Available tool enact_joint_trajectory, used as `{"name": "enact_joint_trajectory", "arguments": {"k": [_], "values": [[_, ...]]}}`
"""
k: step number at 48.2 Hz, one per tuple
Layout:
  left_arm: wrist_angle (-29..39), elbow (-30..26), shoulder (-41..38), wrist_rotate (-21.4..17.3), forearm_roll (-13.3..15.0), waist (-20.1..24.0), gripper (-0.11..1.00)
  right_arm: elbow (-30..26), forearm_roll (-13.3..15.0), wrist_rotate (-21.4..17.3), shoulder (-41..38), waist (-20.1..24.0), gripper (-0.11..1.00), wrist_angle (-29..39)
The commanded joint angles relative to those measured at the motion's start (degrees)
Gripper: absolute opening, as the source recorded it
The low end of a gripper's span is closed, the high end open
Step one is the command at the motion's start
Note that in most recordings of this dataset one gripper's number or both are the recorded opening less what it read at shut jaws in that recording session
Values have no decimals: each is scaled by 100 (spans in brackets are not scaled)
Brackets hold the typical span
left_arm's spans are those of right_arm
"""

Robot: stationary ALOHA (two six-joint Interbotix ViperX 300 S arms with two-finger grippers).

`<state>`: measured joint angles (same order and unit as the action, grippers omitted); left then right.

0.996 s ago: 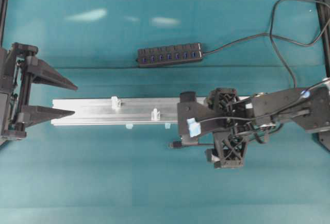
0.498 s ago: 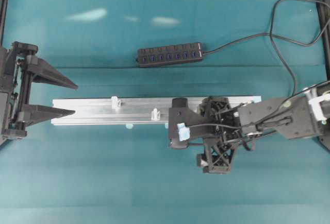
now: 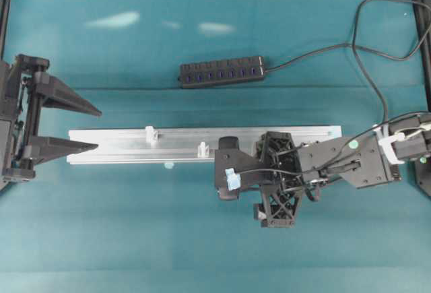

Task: Pass the USB cable through three rings with both arms.
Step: 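Lower the right gripper and grasp the USB cable just behind the plug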

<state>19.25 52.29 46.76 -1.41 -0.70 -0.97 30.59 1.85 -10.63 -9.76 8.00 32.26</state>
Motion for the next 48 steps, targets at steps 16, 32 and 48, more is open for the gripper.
{"name": "enact_joint_trajectory", "arguments": {"k": [16,32,48], "values": [[-53,-105,-18,26,-18,9,68,-79,26,-53,-158,9,69,-220],[-53,-88,-26,26,-18,9,68,-79,18,-44,-255,9,68,-229],[-53,-88,-26,35,-9,18,68,-88,26,-53,-316,9,50,-246]]}}
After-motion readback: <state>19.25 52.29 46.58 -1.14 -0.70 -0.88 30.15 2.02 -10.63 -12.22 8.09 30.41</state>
